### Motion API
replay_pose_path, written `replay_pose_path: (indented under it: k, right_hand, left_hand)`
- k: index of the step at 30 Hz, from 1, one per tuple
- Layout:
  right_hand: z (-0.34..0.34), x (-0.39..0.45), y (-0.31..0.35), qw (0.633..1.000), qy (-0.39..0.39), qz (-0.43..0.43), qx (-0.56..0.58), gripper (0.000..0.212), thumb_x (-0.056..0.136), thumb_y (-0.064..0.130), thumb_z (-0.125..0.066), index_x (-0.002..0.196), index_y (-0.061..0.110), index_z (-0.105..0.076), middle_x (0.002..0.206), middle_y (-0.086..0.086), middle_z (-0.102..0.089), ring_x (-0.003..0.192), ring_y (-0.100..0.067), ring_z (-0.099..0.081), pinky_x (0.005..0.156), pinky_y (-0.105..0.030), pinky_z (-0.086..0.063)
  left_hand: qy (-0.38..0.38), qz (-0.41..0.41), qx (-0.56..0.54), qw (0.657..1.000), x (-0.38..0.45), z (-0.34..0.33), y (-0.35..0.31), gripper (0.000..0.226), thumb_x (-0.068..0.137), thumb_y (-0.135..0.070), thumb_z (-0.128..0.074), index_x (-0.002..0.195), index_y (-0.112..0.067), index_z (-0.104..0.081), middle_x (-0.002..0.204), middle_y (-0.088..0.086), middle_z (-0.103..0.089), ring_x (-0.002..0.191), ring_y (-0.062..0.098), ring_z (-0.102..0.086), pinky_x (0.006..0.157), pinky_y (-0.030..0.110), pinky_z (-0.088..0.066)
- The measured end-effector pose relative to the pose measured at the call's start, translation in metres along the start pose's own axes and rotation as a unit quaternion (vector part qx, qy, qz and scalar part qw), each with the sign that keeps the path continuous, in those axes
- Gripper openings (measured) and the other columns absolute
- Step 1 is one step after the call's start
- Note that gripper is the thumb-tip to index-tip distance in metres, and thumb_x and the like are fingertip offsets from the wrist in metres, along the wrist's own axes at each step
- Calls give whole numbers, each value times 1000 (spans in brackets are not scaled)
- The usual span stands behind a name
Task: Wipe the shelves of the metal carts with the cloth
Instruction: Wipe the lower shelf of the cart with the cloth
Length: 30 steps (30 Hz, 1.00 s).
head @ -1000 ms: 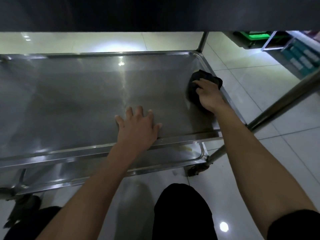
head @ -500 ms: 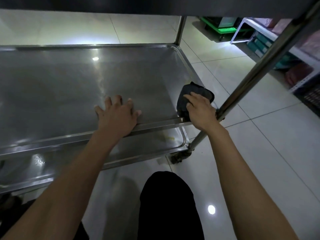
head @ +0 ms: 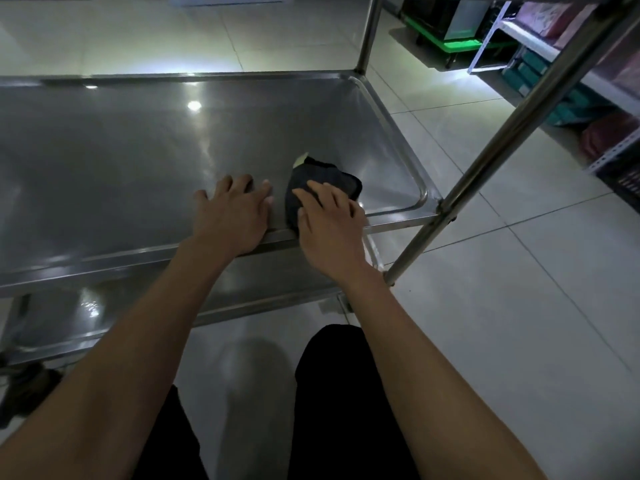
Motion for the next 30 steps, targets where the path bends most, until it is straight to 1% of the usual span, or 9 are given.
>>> replay_pose_path:
  k: [2, 5, 7, 9, 14, 20, 24, 28, 30]
  right_hand:
    - [0, -1, -1, 1000, -6, 1, -4, 45, 104, 34, -31, 148, 29, -41, 159, 4, -32, 148, -19, -22, 116, -47, -22]
    - [0, 0, -3, 1000, -7, 6, 11, 45, 104, 36, -30, 147, 30, -42, 159, 4, -31, 148, -18, -22, 116, -47, -21]
    - [1, -1, -2, 1000, -28, 1, 5, 45, 103, 37, -30, 144, 29, -46, 157, 4, -36, 146, -19, -27, 114, -47, -24]
    - [6, -1, 0, 998, -65, -9, 4, 45, 100, 37, -32, 139, 28, -53, 152, 4, -43, 142, -19, -35, 111, -47, -27]
    - [8, 8, -1, 996, -79, 15, 27, 43, 100, 35, -35, 136, 28, -57, 149, 4, -48, 139, -18, -38, 109, -44, -27]
    - [4, 18, -9, 998, -31, 28, 50, 42, 103, 38, -38, 142, 31, -50, 157, 5, -37, 149, -16, -21, 114, -43, -18]
    - [8, 10, -9, 997, -24, 27, 67, 45, 101, 41, -43, 145, 30, -47, 159, 6, -32, 150, -17, -17, 115, -44, -16]
    - [15, -5, -5, 991, -43, 62, 107, 46, 96, 37, -57, 140, 28, -53, 155, 5, -39, 146, -20, -25, 113, -46, -25]
    - [15, -3, -8, 991, -30, 66, 111, 48, 93, 36, -61, 140, 28, -54, 156, 3, -38, 146, -22, -26, 114, -49, -28]
  left_hand:
    - [-10, -12, -29, 999, -12, 2, 4, 42, 104, -48, -34, 140, -31, -49, 149, 5, -42, 140, 30, -35, 107, 59, -32]
    - [-78, -25, -55, 995, -39, 16, 14, 37, 95, -52, -51, 124, -32, -63, 145, 4, -50, 135, 30, -42, 105, 54, -35]
    - [-110, -35, -65, 991, -53, 23, 19, 42, 88, -63, -53, 113, -33, -69, 132, 1, -59, 124, 28, -51, 98, 50, -42]
    - [-107, -47, -65, 991, -59, 23, 21, 47, 85, -69, -50, 105, -33, -71, 120, -2, -64, 112, 26, -58, 89, 46, -46]
    - [-109, -42, -57, 991, -60, 12, 22, 29, 88, -55, -64, 105, -34, -73, 118, -5, -62, 112, 25, -55, 86, 42, -44]
    - [-99, -24, -61, 993, -48, 10, 17, 31, 92, -53, -60, 111, -32, -74, 121, -2, -60, 114, 26, -51, 89, 44, -42]
    - [-89, -28, -55, 994, -40, 11, 14, 33, 94, -55, -57, 114, -33, -73, 122, -2, -59, 114, 26, -51, 89, 45, -42]
    - [-89, -27, -54, 994, -35, 10, 9, 33, 95, -54, -56, 114, -32, -72, 123, -2, -57, 115, 24, -49, 90, 45, -41]
    - [-88, -25, -53, 994, -29, 10, 5, 32, 95, -54, -55, 114, -33, -72, 124, -2, -57, 116, 24, -49, 91, 45, -40]
Point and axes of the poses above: each hand's wrist, its own x-axis towards the middle knuckle, its own z-axis out of the back of the hand, y = z × x, the point moved 9 cm from there along x, towards the middle knuckle
